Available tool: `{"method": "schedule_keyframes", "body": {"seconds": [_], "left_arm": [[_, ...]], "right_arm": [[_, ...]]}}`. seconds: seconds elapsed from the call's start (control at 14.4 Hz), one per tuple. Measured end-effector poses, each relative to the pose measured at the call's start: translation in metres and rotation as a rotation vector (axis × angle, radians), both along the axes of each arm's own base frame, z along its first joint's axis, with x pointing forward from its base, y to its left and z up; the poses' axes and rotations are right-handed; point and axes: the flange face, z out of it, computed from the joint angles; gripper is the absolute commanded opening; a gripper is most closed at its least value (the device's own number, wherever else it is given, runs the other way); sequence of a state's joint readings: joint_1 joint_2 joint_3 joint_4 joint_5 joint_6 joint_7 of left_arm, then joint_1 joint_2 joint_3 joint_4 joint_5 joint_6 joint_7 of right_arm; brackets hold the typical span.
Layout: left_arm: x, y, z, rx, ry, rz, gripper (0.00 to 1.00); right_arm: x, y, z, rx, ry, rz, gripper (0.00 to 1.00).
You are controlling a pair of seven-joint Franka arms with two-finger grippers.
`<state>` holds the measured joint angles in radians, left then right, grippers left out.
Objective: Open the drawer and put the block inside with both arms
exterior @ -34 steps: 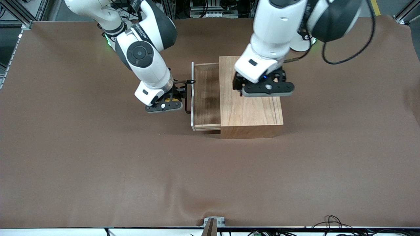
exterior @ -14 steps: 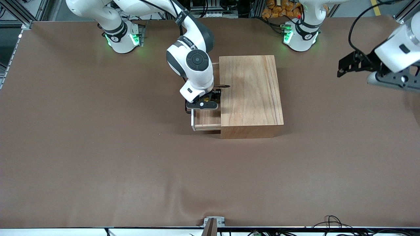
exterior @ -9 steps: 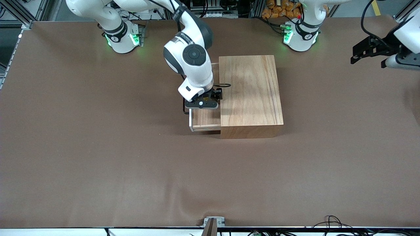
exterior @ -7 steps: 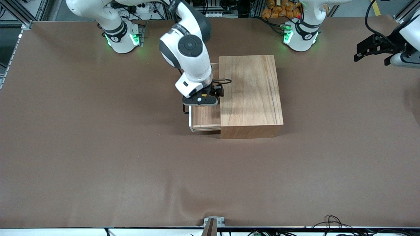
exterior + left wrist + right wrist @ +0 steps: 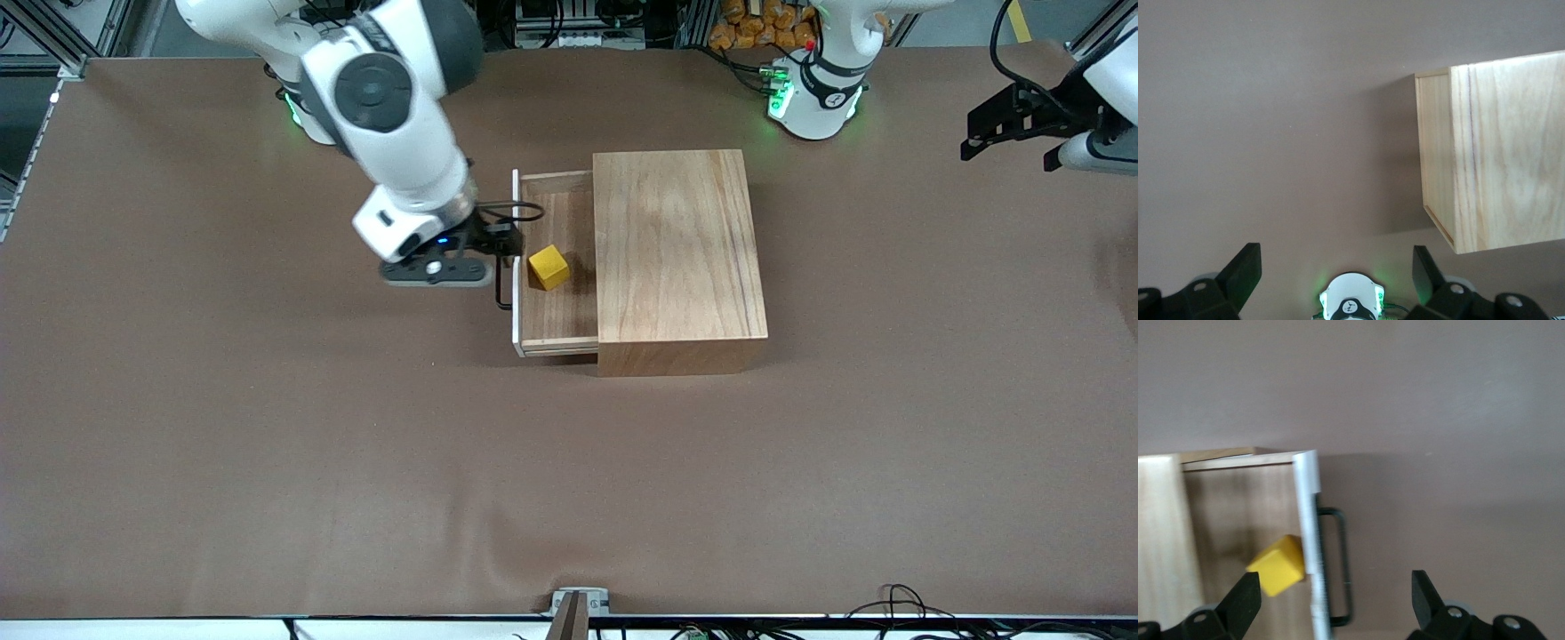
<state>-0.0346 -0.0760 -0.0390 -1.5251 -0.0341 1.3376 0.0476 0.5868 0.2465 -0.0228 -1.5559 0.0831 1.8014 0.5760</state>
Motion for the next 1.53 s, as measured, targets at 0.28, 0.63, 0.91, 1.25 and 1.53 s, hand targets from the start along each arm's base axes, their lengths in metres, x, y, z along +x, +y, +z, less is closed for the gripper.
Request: {"method": "schedule_keyframes", "body": {"seconds": [0.28, 0.63, 0.91, 1.25, 1.53], "left_arm": [[0.026, 0.006, -0.008, 0.015, -0.052, 0.015, 1.00], [0.029, 0.017, -0.004, 0.027, -0.071, 0.042, 1.00], [0.030, 0.018, -0.004, 0.027, -0.075, 0.053, 1.00], [0.030, 0.017, -0.003, 0.027, -0.077, 0.053, 1.00], [0.030, 0.017, -0.003, 0.027, -0.077, 0.053, 1.00]], "right_arm": [[0.025, -0.082, 0.020, -0.014, 0.036, 0.002, 1.00], [0.016, -0.151, 0.026, -0.022, 0.090, 0.036, 1.00], [0.008, -0.256, 0.032, -0.002, 0.107, 0.049, 1.00], [-0.001, -0.372, 0.055, 0.029, 0.091, 0.040, 1.00], [-0.012, -0.356, 0.112, 0.017, 0.055, -0.034, 1.00]]}}
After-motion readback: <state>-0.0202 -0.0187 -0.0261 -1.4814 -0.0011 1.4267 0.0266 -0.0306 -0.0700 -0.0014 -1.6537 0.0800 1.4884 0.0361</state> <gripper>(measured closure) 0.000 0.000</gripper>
